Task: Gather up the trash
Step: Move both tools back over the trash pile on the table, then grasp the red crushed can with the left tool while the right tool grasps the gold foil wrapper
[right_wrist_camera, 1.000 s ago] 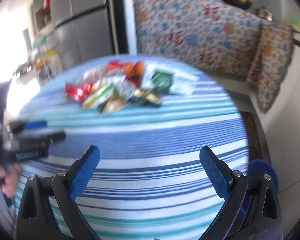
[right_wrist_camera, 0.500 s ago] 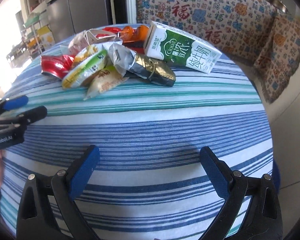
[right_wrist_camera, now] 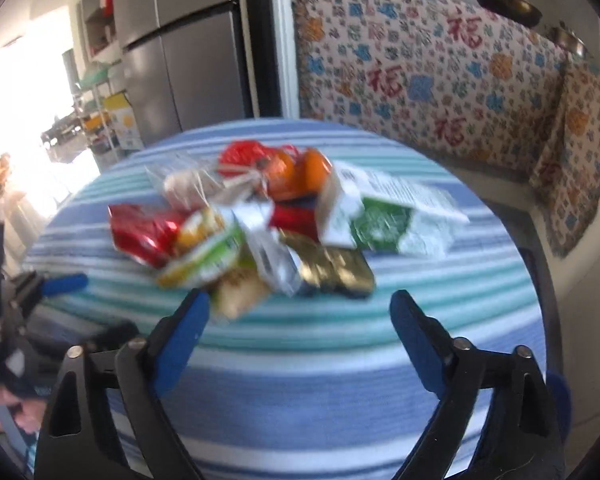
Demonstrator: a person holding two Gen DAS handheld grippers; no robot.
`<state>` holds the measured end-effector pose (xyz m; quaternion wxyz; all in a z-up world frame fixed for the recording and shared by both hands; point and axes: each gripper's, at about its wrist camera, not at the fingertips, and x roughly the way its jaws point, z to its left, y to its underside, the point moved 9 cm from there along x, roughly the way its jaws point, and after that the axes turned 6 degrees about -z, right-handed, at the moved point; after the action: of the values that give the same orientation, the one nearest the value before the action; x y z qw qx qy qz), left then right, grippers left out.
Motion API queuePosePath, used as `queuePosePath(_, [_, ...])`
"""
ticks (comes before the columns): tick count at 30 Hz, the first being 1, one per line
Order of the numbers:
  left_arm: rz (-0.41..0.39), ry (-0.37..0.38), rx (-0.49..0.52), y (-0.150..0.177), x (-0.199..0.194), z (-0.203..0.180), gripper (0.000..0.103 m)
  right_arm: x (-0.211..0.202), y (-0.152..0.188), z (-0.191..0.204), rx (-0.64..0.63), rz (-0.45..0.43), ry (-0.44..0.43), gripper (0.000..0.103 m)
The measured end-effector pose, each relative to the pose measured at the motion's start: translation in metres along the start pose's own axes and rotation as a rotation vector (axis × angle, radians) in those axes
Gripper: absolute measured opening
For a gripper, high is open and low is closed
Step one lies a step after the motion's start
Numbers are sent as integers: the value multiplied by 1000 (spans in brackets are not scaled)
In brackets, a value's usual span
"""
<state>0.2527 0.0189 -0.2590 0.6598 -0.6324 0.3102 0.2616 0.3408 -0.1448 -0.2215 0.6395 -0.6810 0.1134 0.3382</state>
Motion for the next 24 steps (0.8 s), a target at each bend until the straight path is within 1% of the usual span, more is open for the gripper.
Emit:
queuePosePath(1, [0,0,0,0,0,0,96,2,-4,3,-2,-8,-9,82])
queuePosePath(3, [0,0,0,-1,0,0,96,9,-10,9,-5,-13,-21,79])
queuePosePath(4, [0,0,0,-1,0,0,96,14,-11,13,-12,-4,-24,74])
queuePosePath(6, [0,0,0,0,0,0,96,20,-9,13,-29,21,-16,40])
queuePosePath(7, [0,0,0,0,0,0,96,23,-5,12,-41,42,5,28])
queuePosePath(9, [0,1,-1,0,0,0,96,19,2,6,-48,63,3,28])
queuePosePath(12, [-1,1,-1,0,0,0,96,2,13,-3,-55,79,6,28])
queuePosePath(15, [-1,2,-1,0,0,0,96,-15,30,-15,-47,104,-1,30])
queuePosePath(16, [-1,2,-2,0,0,0,96,-21,39,-20,-41,116,1,32])
queuePosePath(18, [-2,5,-3,-1,0,0,96,-26,49,-26,-32,134,3,33])
queuePosePath(19, [-3,9,-6,-1,-1,0,96,-28,56,-29,-30,146,4,38])
queuePosePath(20, [-6,18,-13,-2,-1,0,96,-30,60,-31,-29,151,6,55])
queuePosePath(22, [-23,59,-45,-4,-4,1,96,-35,66,-34,-25,142,14,77])
queuePosePath(24, [-56,102,-90,-14,-11,3,96,-40,68,-34,-20,134,11,78])
